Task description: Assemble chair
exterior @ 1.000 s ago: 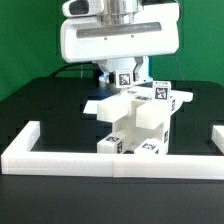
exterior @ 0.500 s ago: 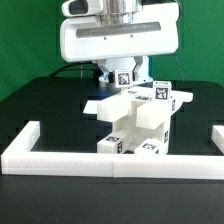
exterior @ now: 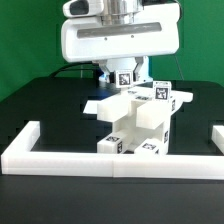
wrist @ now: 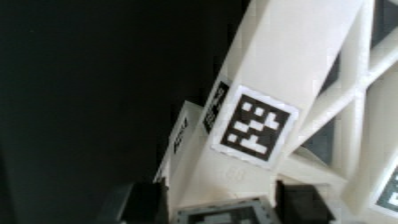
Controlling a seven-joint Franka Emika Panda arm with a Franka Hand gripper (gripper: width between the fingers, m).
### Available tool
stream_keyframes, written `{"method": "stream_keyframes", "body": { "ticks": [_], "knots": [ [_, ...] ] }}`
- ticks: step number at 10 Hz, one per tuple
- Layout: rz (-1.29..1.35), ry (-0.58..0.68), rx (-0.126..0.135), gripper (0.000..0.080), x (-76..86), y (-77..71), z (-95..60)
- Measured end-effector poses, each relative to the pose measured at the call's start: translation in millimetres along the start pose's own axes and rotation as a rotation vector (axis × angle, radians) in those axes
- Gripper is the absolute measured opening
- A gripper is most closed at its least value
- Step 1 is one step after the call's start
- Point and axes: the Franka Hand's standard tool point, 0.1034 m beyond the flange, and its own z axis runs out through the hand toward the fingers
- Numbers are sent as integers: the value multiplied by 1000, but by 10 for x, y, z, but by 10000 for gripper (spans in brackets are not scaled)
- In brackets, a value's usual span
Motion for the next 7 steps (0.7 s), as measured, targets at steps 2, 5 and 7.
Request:
{"method": "stream_keyframes", "body": {
  "ticks": [2,5,7],
  "knots": [
    [78,-7,2,293,-11,-47,7],
    [85,-11,0,293,-21,-2,28],
    [87,-12,-1,293,-29,17,40]
  ]
}}
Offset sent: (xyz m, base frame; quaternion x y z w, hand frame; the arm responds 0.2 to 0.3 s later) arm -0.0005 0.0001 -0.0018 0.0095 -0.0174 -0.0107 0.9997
